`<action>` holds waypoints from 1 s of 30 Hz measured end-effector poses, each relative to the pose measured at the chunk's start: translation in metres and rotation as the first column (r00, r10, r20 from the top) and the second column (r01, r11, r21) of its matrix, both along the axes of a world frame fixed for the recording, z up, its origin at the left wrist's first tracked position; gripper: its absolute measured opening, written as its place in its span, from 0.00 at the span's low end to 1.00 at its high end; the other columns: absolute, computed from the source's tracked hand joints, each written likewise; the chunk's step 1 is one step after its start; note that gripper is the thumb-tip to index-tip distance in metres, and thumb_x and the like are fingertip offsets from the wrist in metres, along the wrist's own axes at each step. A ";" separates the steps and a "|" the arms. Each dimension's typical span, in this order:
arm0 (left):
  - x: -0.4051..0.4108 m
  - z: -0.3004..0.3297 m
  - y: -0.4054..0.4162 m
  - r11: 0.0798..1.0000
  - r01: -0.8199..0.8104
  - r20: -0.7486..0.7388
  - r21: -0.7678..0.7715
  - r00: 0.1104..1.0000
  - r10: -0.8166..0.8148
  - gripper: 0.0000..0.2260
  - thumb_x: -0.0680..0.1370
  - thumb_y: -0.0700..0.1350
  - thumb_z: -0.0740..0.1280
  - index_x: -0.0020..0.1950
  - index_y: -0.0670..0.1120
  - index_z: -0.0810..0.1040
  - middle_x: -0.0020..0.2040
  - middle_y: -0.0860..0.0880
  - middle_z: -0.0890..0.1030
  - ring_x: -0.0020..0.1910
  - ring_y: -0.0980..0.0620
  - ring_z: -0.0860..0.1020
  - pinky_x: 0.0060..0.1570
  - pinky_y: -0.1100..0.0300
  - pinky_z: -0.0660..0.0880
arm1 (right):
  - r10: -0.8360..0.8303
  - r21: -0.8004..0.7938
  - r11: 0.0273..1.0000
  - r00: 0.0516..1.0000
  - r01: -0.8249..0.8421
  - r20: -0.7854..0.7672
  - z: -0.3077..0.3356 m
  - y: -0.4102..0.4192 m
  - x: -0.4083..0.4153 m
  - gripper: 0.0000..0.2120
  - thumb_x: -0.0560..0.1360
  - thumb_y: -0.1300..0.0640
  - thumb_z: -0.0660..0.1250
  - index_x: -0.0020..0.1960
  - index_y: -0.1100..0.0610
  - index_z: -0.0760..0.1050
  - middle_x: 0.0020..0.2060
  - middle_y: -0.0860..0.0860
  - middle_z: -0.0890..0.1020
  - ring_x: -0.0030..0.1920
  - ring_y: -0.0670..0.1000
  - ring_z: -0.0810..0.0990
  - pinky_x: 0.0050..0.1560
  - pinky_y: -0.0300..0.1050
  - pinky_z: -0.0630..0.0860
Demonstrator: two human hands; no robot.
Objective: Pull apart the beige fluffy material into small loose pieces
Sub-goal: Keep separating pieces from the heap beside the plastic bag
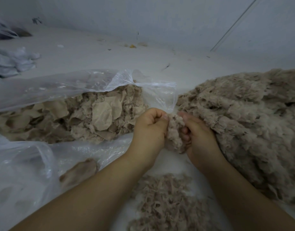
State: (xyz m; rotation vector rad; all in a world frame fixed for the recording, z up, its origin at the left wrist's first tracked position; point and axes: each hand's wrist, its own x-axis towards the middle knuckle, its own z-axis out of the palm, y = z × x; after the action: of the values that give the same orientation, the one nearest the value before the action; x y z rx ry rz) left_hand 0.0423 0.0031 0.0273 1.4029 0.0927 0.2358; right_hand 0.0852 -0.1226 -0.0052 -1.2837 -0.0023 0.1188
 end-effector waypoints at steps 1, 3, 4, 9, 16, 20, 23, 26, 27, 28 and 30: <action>-0.001 0.000 0.000 1.000 0.014 -0.018 -0.006 1.000 -0.014 0.12 0.82 0.36 0.60 0.38 0.43 0.73 0.25 0.51 0.71 0.19 0.56 0.66 0.20 0.66 0.63 | 0.042 0.010 0.999 0.999 -0.042 0.013 0.001 -0.001 -0.001 0.11 0.77 0.51 0.63 0.53 0.55 0.80 0.29 0.47 0.68 0.27 0.45 0.64 0.29 0.40 0.61; -0.001 0.000 0.002 1.000 0.022 -0.043 -0.013 0.999 -0.023 0.12 0.82 0.36 0.60 0.39 0.42 0.73 0.26 0.48 0.71 0.20 0.53 0.65 0.20 0.65 0.62 | 0.093 0.049 0.994 0.996 -0.094 0.016 0.003 -0.003 -0.003 0.10 0.71 0.48 0.65 0.40 0.54 0.79 0.27 0.48 0.65 0.26 0.46 0.61 0.30 0.45 0.58; 0.000 0.000 0.003 1.000 0.022 -0.050 -0.020 0.998 -0.023 0.12 0.82 0.36 0.60 0.39 0.42 0.73 0.26 0.47 0.70 0.20 0.53 0.64 0.20 0.65 0.62 | 0.102 0.030 0.994 0.994 -0.103 0.036 0.003 -0.004 -0.005 0.11 0.69 0.46 0.66 0.34 0.53 0.75 0.26 0.48 0.65 0.25 0.47 0.61 0.30 0.45 0.58; 0.003 -0.003 0.006 0.997 0.029 -0.048 -0.077 0.998 -0.032 0.09 0.81 0.38 0.62 0.41 0.41 0.74 0.27 0.47 0.71 0.20 0.53 0.65 0.20 0.64 0.63 | 0.212 -0.082 0.976 0.958 -0.200 0.195 0.001 0.000 -0.015 0.09 0.75 0.54 0.67 0.43 0.58 0.83 0.36 0.59 0.84 0.36 0.56 0.82 0.39 0.48 0.80; 0.005 -0.012 0.002 0.993 0.020 0.033 0.115 0.999 -0.024 0.15 0.70 0.42 0.78 0.50 0.43 0.74 0.36 0.47 0.76 0.27 0.55 0.74 0.28 0.61 0.72 | 0.171 -0.024 0.985 0.947 -0.171 0.273 0.004 0.002 -0.018 0.13 0.80 0.63 0.62 0.39 0.60 0.79 0.22 0.49 0.77 0.21 0.42 0.72 0.23 0.32 0.68; 0.007 -0.015 0.003 0.989 -0.039 0.040 0.141 0.999 0.034 0.11 0.72 0.42 0.76 0.48 0.45 0.75 0.38 0.44 0.76 0.29 0.52 0.73 0.27 0.62 0.70 | 0.198 0.052 0.975 0.953 -0.215 0.228 0.006 0.003 -0.018 0.18 0.81 0.61 0.61 0.34 0.56 0.79 0.21 0.48 0.75 0.21 0.41 0.71 0.23 0.31 0.68; 0.009 -0.016 0.005 0.986 -0.061 0.030 0.154 0.998 0.057 0.05 0.76 0.37 0.71 0.46 0.45 0.76 0.35 0.46 0.76 0.27 0.53 0.72 0.26 0.62 0.69 | 0.150 0.010 0.988 0.971 -0.155 0.183 0.003 0.001 -0.012 0.23 0.82 0.60 0.60 0.30 0.50 0.78 0.22 0.44 0.67 0.22 0.41 0.63 0.23 0.33 0.63; 0.009 -0.017 0.006 0.991 -0.042 0.030 0.127 0.999 0.038 0.07 0.78 0.35 0.65 0.42 0.44 0.77 0.31 0.45 0.73 0.26 0.50 0.69 0.26 0.60 0.67 | 0.137 -0.029 0.991 0.976 -0.134 0.168 0.001 0.001 -0.008 0.22 0.80 0.59 0.62 0.27 0.49 0.75 0.23 0.45 0.63 0.23 0.43 0.59 0.24 0.36 0.59; 0.009 -0.016 0.006 0.991 -0.046 0.042 0.129 0.998 0.041 0.09 0.78 0.35 0.64 0.40 0.45 0.76 0.30 0.46 0.72 0.26 0.50 0.68 0.25 0.61 0.66 | 0.130 -0.027 0.992 0.978 -0.127 0.161 0.001 0.002 -0.008 0.21 0.79 0.58 0.64 0.27 0.49 0.73 0.23 0.46 0.63 0.24 0.43 0.58 0.24 0.36 0.59; 0.009 -0.017 0.006 0.989 -0.051 0.059 0.136 0.997 0.044 0.11 0.79 0.36 0.63 0.38 0.45 0.75 0.29 0.47 0.70 0.25 0.52 0.67 0.25 0.62 0.65 | 0.124 -0.025 0.992 0.980 -0.122 0.155 0.001 0.002 -0.008 0.19 0.77 0.57 0.65 0.27 0.50 0.72 0.24 0.47 0.62 0.24 0.44 0.58 0.24 0.36 0.58; 0.008 -0.016 0.005 0.985 -0.052 0.092 0.164 0.995 0.037 0.13 0.80 0.38 0.64 0.36 0.45 0.74 0.27 0.50 0.69 0.24 0.55 0.66 0.25 0.63 0.66 | 0.116 -0.020 0.993 0.982 -0.114 0.148 0.001 0.003 -0.006 0.19 0.75 0.58 0.65 0.27 0.49 0.70 0.24 0.47 0.62 0.24 0.44 0.58 0.24 0.37 0.58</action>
State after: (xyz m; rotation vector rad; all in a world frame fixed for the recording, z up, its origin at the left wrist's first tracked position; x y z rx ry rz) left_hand 0.0505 0.0081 0.0109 1.5548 0.0310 0.3493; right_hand 0.0787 -0.1199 -0.0042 -1.3018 -0.2044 0.1226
